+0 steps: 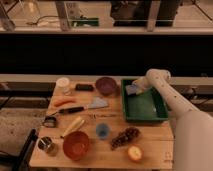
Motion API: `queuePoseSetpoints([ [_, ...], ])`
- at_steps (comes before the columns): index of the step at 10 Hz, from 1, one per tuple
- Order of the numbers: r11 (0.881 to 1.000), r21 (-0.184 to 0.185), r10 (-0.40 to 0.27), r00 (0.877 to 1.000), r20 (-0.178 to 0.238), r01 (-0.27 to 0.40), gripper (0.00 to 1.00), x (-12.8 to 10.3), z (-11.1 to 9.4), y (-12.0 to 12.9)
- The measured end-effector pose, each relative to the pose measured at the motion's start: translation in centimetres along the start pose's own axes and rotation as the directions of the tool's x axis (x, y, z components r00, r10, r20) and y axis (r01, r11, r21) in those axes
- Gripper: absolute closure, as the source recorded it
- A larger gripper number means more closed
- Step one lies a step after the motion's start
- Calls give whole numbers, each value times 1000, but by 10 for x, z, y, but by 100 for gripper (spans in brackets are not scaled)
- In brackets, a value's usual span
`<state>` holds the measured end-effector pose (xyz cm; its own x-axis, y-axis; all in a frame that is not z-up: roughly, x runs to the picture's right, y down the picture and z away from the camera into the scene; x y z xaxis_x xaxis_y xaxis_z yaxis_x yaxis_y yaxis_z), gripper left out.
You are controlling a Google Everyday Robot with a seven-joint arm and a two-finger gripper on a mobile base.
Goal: Wipe tray with sponge
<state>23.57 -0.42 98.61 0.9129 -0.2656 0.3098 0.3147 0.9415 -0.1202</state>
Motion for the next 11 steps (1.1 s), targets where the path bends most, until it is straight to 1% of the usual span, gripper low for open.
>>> queuePoseSetpoints([
  [2, 1000, -10, 3, 1000, 8, -3, 100, -9, -11, 22],
  [3, 1000, -24, 2, 1000, 16, -2, 100, -19, -20, 41],
  [6, 998, -55, -7, 1000, 26, 8, 100, -41, -38, 78],
  [9, 997, -72, -10, 1000, 26, 12, 100, -52, -46, 91],
  [11, 997, -74, 14, 1000, 8, -14, 100, -45, -54, 101],
])
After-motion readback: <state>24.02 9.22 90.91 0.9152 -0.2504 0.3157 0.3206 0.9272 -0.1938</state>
